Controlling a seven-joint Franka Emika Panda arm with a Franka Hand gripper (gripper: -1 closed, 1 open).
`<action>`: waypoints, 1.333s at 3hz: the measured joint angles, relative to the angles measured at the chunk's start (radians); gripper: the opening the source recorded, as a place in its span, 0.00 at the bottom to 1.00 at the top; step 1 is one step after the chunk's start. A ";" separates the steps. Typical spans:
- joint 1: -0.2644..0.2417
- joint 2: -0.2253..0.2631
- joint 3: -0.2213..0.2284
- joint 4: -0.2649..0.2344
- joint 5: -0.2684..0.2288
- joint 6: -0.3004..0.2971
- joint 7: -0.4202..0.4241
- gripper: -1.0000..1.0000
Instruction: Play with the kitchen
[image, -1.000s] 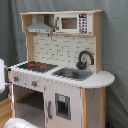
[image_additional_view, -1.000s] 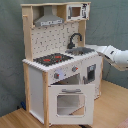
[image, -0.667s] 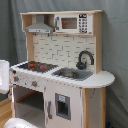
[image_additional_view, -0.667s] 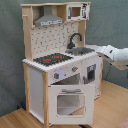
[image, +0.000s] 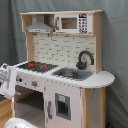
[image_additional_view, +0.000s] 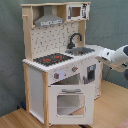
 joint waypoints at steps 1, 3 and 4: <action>-0.017 0.050 0.003 -0.011 0.073 0.001 -0.056 1.00; -0.086 0.173 -0.002 -0.011 0.173 0.037 -0.178 1.00; -0.132 0.248 -0.001 -0.007 0.205 0.083 -0.247 1.00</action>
